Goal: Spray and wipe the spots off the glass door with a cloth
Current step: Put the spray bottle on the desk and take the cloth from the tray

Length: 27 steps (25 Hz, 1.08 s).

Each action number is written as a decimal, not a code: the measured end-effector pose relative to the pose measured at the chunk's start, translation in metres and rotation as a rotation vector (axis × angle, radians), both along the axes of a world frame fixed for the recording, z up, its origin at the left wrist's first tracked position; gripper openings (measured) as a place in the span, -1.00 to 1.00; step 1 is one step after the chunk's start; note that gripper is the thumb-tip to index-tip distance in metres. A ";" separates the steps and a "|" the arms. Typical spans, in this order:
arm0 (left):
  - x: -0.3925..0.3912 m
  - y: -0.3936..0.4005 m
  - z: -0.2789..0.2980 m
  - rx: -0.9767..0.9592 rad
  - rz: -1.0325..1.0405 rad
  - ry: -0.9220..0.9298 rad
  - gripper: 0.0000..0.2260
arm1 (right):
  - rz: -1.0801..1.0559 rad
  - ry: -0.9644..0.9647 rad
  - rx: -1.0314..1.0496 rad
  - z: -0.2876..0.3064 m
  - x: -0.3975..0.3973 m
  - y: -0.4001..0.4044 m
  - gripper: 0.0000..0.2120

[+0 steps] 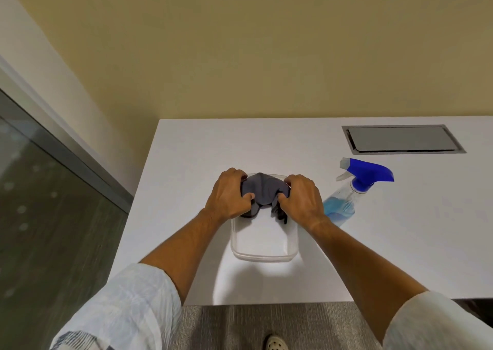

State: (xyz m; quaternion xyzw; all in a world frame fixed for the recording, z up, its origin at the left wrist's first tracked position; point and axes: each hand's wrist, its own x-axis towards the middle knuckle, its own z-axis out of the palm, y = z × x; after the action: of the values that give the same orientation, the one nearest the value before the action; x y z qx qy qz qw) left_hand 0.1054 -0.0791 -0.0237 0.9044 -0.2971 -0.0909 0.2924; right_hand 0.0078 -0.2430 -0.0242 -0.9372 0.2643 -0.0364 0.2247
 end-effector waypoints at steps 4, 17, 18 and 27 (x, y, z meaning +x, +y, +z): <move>0.009 -0.005 0.000 0.067 0.013 0.001 -0.57 | -0.020 -0.005 0.039 -0.003 0.006 -0.004 -0.69; 0.006 -0.009 0.015 0.002 0.093 0.023 -0.80 | -0.095 -0.137 0.090 0.009 -0.003 0.005 -0.75; 0.004 -0.008 0.019 -0.006 0.092 0.022 -0.81 | -0.102 -0.147 0.094 0.010 -0.005 0.007 -0.76; -0.012 0.002 0.077 -0.066 -0.023 -0.084 -0.80 | -0.156 -0.277 0.113 0.038 -0.041 0.023 -0.79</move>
State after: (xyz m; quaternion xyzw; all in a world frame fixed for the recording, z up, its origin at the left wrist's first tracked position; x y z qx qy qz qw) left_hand 0.0929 -0.0772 0.0535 0.8939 -0.3222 -0.0465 0.3083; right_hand -0.0331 -0.2202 0.0138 -0.8858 0.3043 -0.1676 0.3078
